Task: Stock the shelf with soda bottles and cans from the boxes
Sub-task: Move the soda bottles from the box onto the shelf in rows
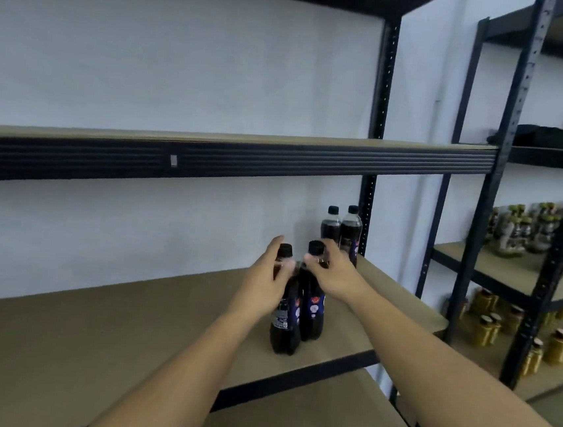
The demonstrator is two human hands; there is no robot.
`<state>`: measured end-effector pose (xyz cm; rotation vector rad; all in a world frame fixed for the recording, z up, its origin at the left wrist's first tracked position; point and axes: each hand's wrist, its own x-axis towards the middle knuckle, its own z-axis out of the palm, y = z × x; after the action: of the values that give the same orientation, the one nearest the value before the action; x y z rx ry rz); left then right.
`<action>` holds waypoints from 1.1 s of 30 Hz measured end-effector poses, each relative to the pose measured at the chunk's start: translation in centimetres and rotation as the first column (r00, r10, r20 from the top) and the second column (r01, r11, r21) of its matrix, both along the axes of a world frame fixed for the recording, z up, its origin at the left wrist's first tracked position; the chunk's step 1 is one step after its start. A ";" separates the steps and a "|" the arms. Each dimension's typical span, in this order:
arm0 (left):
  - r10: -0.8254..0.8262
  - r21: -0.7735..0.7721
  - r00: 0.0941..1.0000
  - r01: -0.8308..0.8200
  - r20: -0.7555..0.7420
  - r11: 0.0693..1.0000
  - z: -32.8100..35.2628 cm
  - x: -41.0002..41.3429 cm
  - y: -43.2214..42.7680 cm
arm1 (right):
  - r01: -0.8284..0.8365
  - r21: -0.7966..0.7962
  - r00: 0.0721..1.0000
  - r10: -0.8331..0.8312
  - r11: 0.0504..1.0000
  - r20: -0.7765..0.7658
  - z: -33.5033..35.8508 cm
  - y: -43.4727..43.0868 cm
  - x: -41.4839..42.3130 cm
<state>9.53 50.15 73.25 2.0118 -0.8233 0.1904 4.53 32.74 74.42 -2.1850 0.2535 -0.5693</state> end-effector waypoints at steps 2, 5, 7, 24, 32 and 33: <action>-0.028 -0.008 0.997 0.028 -0.078 1.000 -1.5 0.0 0.1 | -0.063 0.149 0.997 0.067 0.987 -0.025 -0.8 0.9 -0.2; -0.118 0.020 0.985 0.122 -0.125 0.992 -4.3 0.4 0.7 | -0.025 0.205 0.999 0.032 0.979 -0.027 -2.6 1.6 -0.1; -0.184 0.074 0.972 0.196 -0.147 0.978 -7.2 1.0 1.4 | -0.032 0.238 0.999 0.038 0.971 -0.021 -4.0 2.0 -0.3; 0.139 0.209 0.966 -0.093 -0.217 0.973 -13.3 7.2 -5.8 | 0.006 0.118 0.993 0.008 0.993 -0.118 -13.2 -6.4 4.8; 0.376 0.288 0.907 -0.316 -0.187 0.904 -13.5 10.3 -11.6 | -0.081 -0.015 0.976 0.077 0.997 -0.203 -12.5 -12.6 10.3; 0.384 0.285 0.906 -0.325 -0.181 0.902 -13.7 10.7 -12.0 | -0.085 -0.026 0.975 0.077 0.996 -0.207 -12.6 -13.1 10.7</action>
<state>20.26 38.14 59.54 2.3601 -0.3334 0.0559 15.26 19.64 61.81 -2.2783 0.2643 -0.3041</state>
